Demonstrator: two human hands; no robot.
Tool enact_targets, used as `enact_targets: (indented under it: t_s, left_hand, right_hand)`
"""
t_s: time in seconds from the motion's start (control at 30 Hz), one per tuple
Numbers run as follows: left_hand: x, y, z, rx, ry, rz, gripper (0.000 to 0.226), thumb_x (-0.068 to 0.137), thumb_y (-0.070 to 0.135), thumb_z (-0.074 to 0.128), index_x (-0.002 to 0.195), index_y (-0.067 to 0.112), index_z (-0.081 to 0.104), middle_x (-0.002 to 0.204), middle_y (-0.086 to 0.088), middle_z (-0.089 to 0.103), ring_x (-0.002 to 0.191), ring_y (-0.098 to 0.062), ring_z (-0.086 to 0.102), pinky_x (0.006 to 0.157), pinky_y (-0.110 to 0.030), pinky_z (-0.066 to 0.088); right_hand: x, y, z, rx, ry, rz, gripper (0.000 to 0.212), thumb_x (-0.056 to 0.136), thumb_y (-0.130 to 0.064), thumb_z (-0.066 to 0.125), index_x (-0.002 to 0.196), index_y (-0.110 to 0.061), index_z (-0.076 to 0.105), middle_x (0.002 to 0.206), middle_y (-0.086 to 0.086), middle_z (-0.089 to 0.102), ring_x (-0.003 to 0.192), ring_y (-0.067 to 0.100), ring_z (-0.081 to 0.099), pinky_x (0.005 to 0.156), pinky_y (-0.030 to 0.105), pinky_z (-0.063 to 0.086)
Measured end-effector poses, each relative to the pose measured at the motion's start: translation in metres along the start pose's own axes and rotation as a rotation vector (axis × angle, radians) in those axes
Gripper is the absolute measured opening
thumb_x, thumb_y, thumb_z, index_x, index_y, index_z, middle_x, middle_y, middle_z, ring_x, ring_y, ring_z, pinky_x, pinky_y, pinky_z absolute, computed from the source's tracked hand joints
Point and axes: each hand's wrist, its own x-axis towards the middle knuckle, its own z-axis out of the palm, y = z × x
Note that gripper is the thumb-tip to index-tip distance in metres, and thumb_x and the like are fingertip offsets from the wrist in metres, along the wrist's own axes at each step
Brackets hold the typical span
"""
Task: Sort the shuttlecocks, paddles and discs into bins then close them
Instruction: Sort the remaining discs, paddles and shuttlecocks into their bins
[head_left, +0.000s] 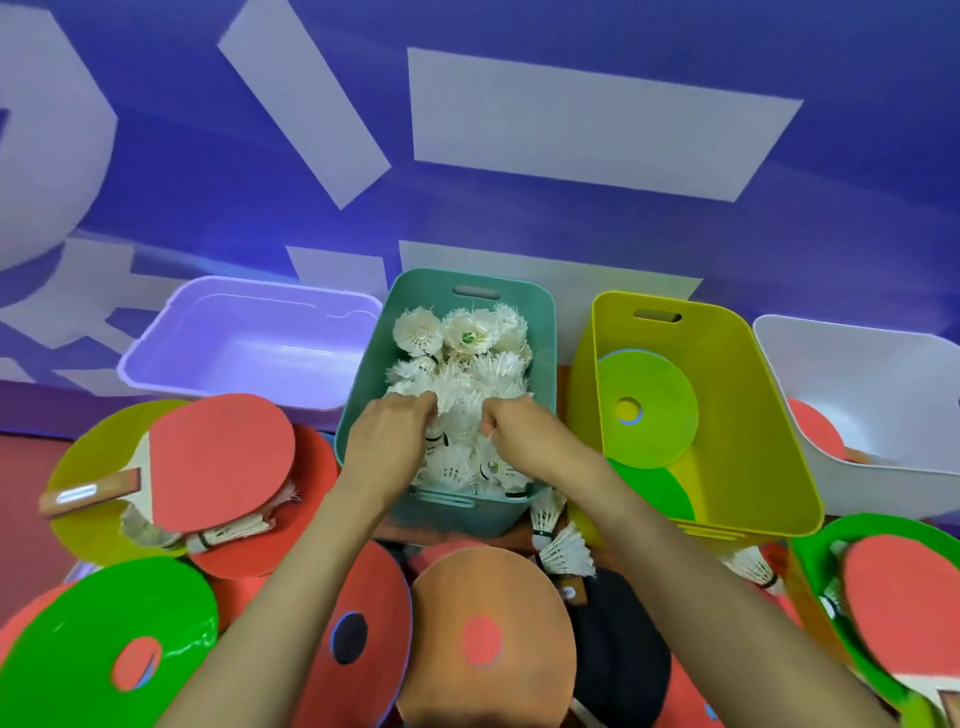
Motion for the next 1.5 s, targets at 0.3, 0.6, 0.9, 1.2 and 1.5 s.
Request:
enact_targets:
  t_s: [0.3,0.6,0.9,1.2,1.5]
  left_hand:
    - [0.016,-0.005,-0.009,0.181,-0.333,-0.012,0.019,0.092,0.008,0.038,0.103,0.016,0.052,0.104,-0.012,0.062,0.096,-0.032,0.059,0.068,-0.033,0.037]
    - [0.027,-0.013,0.004,-0.113,-0.5,-0.168,0.027,0.085,0.021,0.066,0.111,0.016,0.068,0.117,-0.007,0.065,0.107,-0.025,0.06,0.09,-0.034,0.048]
    - [-0.007,0.064,-0.028,-0.34,0.001,0.009,0.029,0.087,0.029,0.062,0.115,0.02,0.06,0.119,-0.001,0.059,0.112,-0.022,0.053,0.091,-0.036,0.044]
    - [-0.055,0.242,0.015,-0.489,0.048,0.239,0.031,0.086,0.037,0.05,0.108,0.02,0.062,0.108,0.001,0.061,0.104,-0.02,0.057,0.086,-0.035,0.048]
    - [-0.096,0.335,0.121,-0.41,-0.214,0.05,0.027,0.087,0.023,0.061,0.113,0.018,0.06,0.111,-0.003,0.059,0.109,-0.023,0.053,0.088,-0.034,0.044]
  right_hand:
    - [0.006,-0.013,0.024,-0.077,-0.235,0.046,0.049,0.087,0.009,0.034,0.13,-0.01,0.047,0.121,0.022,0.052,0.105,0.035,0.054,0.07,0.028,0.035]
    - [0.0,-0.005,0.003,0.02,-0.174,-0.031,0.052,0.091,0.0,0.044,0.138,-0.023,0.042,0.138,0.011,0.045,0.119,0.029,0.049,0.092,0.033,0.042]
    - [-0.071,0.039,-0.047,0.164,0.312,-0.085,0.038,0.089,-0.017,0.06,0.127,-0.018,0.054,0.13,0.003,0.053,0.116,0.021,0.052,0.098,0.032,0.04]
    - [-0.216,0.162,-0.058,0.182,0.519,-0.039,0.034,0.087,-0.016,0.058,0.122,-0.014,0.058,0.12,0.004,0.059,0.11,0.022,0.056,0.092,0.028,0.04]
    - [-0.281,0.287,-0.008,0.226,0.326,0.18,0.032,0.084,-0.011,0.062,0.115,-0.01,0.054,0.114,0.008,0.057,0.108,0.026,0.053,0.092,0.033,0.039]
